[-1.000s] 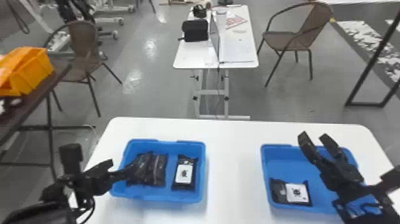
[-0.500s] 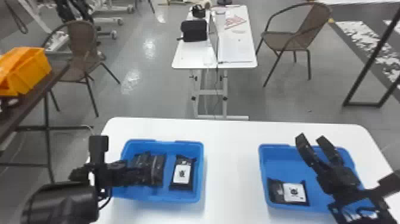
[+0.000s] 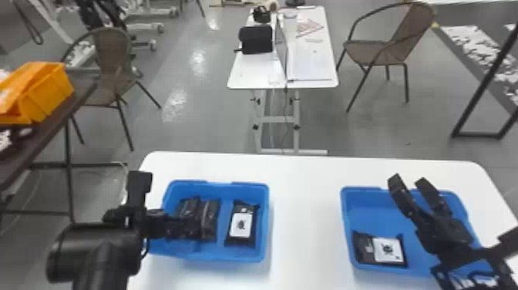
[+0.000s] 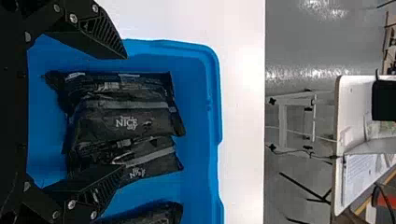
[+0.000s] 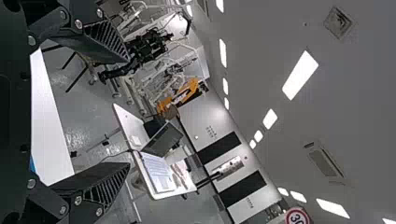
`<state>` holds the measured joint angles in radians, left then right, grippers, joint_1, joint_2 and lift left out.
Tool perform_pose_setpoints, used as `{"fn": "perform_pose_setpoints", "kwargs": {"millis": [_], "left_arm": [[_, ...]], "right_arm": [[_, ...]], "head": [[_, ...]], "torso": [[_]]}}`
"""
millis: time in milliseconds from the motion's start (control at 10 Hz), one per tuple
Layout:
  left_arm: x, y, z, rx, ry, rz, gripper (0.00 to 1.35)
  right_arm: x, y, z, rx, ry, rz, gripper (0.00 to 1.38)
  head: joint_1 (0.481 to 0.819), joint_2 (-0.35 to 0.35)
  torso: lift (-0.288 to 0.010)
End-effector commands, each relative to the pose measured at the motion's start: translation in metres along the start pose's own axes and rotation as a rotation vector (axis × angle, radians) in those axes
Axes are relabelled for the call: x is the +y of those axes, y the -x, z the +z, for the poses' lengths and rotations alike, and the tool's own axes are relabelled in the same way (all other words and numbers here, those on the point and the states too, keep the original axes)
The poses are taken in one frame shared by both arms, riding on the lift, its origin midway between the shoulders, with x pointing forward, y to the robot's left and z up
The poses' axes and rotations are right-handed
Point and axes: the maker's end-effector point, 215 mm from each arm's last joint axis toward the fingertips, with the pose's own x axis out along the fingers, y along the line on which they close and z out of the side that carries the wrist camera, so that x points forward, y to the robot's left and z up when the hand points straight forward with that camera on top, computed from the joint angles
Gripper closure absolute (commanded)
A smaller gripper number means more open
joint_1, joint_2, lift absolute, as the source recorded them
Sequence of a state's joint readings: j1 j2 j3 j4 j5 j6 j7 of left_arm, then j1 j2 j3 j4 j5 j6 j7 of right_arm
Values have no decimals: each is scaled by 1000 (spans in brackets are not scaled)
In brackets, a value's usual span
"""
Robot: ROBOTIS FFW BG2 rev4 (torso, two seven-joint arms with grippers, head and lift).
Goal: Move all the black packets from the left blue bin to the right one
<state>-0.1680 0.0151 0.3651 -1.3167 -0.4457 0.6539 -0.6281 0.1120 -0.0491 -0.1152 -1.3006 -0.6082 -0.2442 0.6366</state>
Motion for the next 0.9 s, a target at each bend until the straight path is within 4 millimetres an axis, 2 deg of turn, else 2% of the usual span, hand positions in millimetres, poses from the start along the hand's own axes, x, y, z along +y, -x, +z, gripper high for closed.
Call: {"fn": "perform_pose_setpoints", "kwargs": {"millis": [0, 200, 300, 400, 600, 700, 800], "left_arm": [[4, -5, -8, 22, -2, 4, 206], [-2, -15, -10, 40, -28, -17, 206], [-10, -18, -2, 31, -28, -35, 206], [-8, -18, -2, 50, -36, -25, 209], [-4, -19, -20, 127, -24, -8, 216], [-1, -20, -21, 136, -27, -12, 216], [3, -18, -11, 139, -84, -21, 216]], "right_arm": [[0, 0, -1, 0, -8, -1, 248], [2, 0, -4, 2, -14, 2, 249], [1, 0, -3, -1, -17, 1, 248], [1, 0, -3, -4, -24, -2, 249], [2, 0, -3, -6, -28, -1, 249], [1, 0, -3, -6, -30, -2, 248], [4, -2, -4, -6, -35, 5, 249]], "head": [[695, 114], [695, 120], [695, 119], [695, 112], [695, 106], [695, 110], [695, 113]], "torso": [[0], [0], [0], [0], [0], [0], [0]]}}
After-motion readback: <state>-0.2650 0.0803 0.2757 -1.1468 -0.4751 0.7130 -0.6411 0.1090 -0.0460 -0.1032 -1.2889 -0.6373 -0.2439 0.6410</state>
